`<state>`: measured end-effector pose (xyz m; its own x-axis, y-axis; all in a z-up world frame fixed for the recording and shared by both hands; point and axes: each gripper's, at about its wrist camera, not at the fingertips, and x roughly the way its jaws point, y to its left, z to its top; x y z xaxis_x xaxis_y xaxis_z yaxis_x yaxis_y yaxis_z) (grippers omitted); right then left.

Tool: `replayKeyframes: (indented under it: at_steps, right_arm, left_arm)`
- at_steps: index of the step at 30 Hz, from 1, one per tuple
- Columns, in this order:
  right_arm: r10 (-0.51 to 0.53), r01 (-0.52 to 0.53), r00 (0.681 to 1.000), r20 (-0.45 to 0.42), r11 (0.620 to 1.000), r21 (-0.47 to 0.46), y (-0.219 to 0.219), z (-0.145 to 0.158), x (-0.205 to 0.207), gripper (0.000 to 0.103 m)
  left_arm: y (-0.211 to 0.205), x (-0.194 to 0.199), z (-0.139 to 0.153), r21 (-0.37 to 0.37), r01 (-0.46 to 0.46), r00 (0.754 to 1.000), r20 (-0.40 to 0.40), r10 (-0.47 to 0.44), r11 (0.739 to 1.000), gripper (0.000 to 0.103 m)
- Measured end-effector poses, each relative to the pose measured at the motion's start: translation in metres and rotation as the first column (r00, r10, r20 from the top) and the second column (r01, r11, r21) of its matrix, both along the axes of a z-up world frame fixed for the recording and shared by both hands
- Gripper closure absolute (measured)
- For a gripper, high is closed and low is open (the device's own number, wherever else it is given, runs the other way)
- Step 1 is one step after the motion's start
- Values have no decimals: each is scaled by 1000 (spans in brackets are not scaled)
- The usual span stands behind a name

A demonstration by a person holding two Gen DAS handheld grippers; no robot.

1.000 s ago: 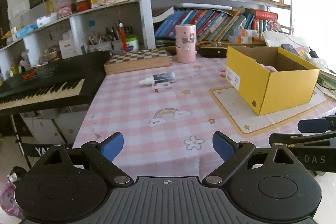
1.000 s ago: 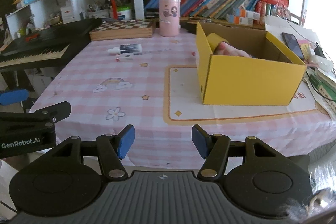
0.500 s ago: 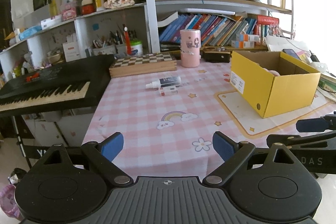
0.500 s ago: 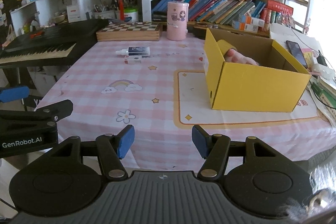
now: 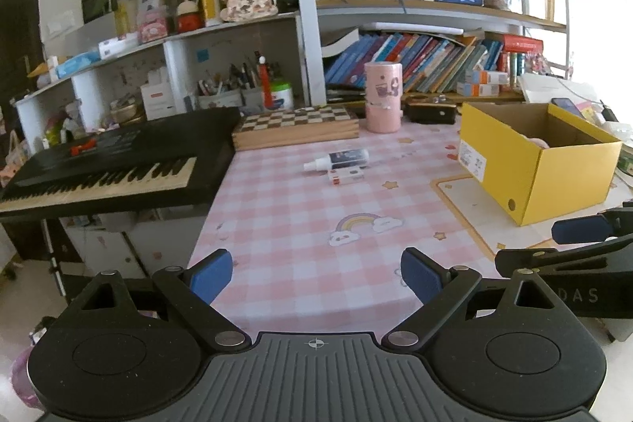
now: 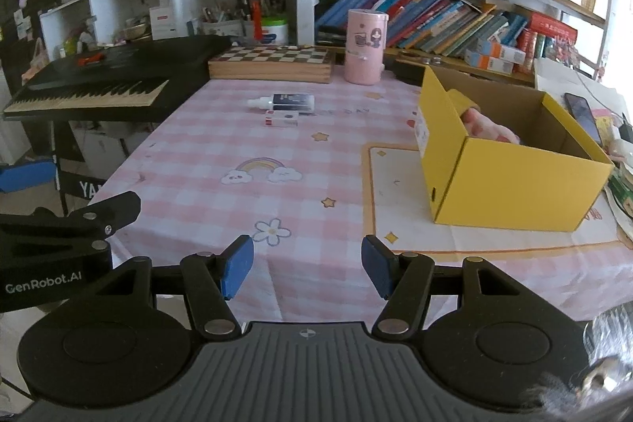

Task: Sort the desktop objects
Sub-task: 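Move both open grippers away from the box toward the spray bottle and small box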

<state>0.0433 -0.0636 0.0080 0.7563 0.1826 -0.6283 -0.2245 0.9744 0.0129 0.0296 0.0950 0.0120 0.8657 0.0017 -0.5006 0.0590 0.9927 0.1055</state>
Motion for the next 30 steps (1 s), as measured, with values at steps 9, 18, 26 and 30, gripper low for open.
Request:
replayKeyframes:
  at_steps: [9, 18, 26, 30]
  right_arm:
    - [34, -34, 999, -1, 999, 1, 3, -2, 14, 44]
    - [66, -65, 997, -37, 998, 16, -2, -9, 61, 44]
    - [101, -100, 992, -71, 995, 18, -7, -15, 121, 45]
    - [107, -105, 992, -74, 994, 29, -13, -14, 148, 45]
  left_arm:
    - [1, 13, -2, 5, -32, 999, -5, 32, 999, 9]
    - [-5, 55, -7, 16, -71, 997, -26, 71, 997, 9]
    - [-16, 105, -13, 23, -93, 993, -68, 94, 995, 9]
    - [-21, 125, -13, 28, -113, 990, -77, 115, 993, 9]
